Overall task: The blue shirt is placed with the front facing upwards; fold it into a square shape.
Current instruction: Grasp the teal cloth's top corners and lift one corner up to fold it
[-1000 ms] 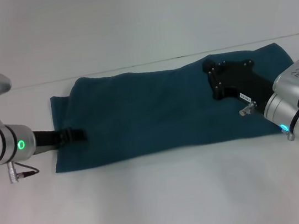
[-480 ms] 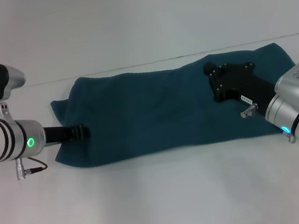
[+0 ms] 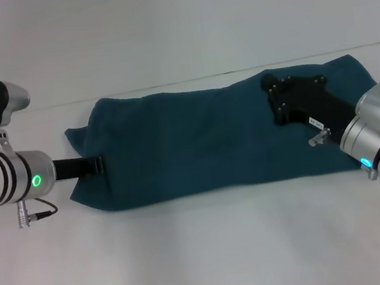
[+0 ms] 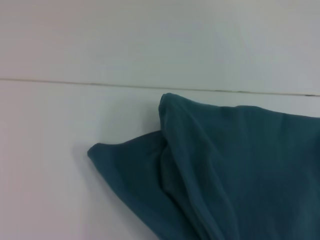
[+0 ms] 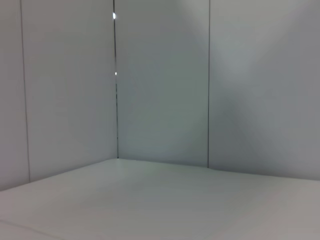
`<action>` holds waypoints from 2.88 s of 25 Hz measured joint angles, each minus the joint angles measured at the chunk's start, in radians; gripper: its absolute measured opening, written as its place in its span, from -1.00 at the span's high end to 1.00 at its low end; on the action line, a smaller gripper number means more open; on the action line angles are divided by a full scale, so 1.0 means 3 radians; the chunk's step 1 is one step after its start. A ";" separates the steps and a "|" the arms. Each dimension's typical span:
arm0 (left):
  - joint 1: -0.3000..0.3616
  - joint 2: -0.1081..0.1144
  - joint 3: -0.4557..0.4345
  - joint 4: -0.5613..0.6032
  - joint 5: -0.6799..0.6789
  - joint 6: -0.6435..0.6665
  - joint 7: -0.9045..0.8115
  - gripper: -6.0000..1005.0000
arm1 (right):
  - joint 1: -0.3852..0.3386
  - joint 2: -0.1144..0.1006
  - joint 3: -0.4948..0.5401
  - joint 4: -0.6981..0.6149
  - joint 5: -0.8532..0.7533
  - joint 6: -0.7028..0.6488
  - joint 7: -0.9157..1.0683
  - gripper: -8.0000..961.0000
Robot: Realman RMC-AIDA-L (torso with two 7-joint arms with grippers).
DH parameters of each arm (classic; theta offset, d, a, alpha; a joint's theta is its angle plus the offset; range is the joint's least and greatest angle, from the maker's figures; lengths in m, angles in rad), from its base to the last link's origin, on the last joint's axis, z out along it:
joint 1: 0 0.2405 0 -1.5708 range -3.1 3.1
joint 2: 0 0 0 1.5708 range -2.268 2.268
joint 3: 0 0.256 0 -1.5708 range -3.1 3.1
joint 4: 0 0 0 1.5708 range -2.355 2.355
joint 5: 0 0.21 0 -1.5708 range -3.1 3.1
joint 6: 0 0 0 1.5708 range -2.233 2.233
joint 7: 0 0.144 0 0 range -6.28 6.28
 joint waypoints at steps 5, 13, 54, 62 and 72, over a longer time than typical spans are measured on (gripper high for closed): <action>0.0054 -0.0006 0.0001 0.0121 -0.0005 0.0078 0.0005 0.95 | -0.0018 0.0000 0.0013 -0.0018 0.0007 -0.0012 0.0011 0.91; 0.0248 -0.0017 0.0012 0.0596 -0.0117 0.0431 0.0025 0.95 | -0.0019 0.0000 0.0031 -0.0032 0.0007 -0.0014 0.0029 0.90; 0.0779 -0.0025 0.0130 0.2056 -0.0706 0.1396 0.0126 0.95 | 0.0354 0.0027 0.0645 0.0186 -0.1655 -0.0081 0.1005 0.89; 0.0847 -0.0019 0.0140 0.2284 -0.0934 0.1520 0.0186 0.95 | 0.0413 0.0034 0.0973 0.0253 -0.1624 0.0347 0.0834 0.88; 0.0849 -0.0018 0.0140 0.2437 -0.0946 0.1646 0.0190 0.95 | 0.1048 0.0066 0.0981 0.0762 -0.2353 0.0742 0.0967 0.88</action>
